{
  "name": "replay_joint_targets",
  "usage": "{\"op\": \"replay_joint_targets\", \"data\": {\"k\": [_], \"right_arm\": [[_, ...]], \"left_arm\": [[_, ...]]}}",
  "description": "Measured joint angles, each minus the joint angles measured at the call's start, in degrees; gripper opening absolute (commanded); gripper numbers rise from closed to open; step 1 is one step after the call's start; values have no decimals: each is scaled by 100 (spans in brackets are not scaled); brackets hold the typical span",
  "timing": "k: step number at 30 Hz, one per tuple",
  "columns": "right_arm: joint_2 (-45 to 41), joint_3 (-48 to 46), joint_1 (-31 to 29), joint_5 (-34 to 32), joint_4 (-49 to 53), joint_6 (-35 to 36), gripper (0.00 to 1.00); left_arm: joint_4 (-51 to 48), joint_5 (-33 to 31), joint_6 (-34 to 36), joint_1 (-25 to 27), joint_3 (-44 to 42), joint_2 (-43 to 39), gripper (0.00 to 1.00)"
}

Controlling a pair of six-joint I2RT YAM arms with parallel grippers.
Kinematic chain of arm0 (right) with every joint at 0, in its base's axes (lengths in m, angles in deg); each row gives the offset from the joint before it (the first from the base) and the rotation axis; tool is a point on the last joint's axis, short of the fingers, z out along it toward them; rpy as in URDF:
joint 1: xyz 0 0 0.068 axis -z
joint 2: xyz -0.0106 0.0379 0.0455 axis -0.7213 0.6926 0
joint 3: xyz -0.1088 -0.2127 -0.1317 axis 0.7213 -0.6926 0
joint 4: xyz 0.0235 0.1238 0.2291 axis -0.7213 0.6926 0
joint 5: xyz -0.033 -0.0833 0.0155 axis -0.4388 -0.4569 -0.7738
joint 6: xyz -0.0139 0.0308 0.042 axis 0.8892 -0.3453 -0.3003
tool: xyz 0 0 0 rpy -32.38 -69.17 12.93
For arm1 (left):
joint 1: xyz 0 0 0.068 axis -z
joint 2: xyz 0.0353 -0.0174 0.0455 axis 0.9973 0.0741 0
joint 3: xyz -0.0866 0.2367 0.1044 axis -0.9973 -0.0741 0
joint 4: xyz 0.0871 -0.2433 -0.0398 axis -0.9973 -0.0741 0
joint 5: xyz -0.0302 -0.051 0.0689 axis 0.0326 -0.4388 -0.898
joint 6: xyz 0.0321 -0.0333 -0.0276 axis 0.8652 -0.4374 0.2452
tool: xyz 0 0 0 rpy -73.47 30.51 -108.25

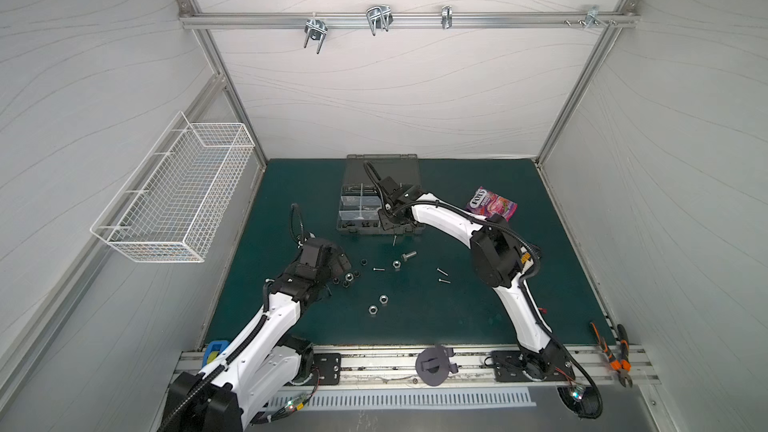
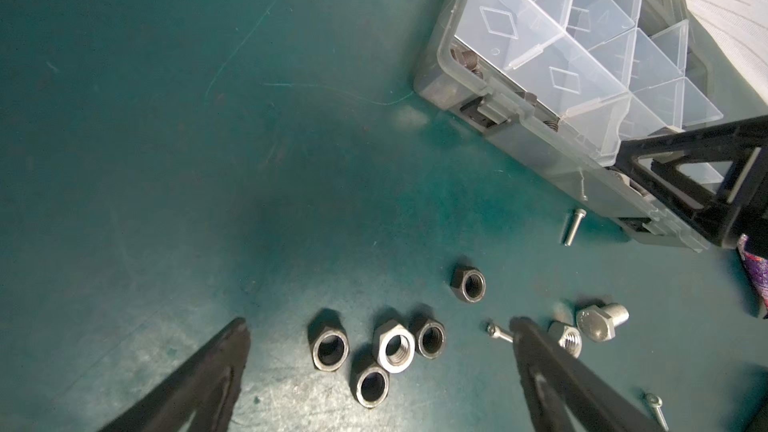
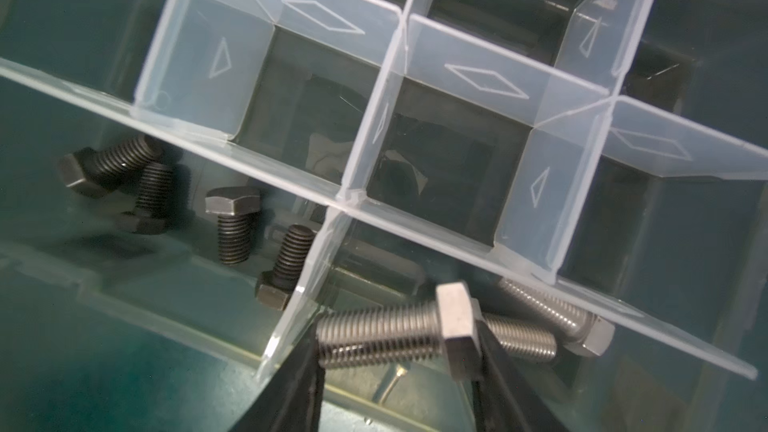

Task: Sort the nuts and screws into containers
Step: 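Open the right gripper to drop the bolt into the compartment, then move the right gripper back to the last silver bolt on the mat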

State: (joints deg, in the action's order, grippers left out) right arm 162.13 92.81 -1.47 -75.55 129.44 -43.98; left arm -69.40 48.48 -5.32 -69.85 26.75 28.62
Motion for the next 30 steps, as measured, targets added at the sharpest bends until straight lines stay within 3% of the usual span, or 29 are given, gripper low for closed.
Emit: {"op": "replay_joint_targets", "data": {"k": [10,23,30], "right_arm": [[61,2,22,101,17,-37,63],[37,-9,22,114,20,-28,64],[-374,-387,-31,85,33,-24,63]], "left_arm": [[0,-2,28,0,0,-2,99],[-7,-22,83,0,0,-9,99],[-11,-26,85,0,0,-22,99]]}}
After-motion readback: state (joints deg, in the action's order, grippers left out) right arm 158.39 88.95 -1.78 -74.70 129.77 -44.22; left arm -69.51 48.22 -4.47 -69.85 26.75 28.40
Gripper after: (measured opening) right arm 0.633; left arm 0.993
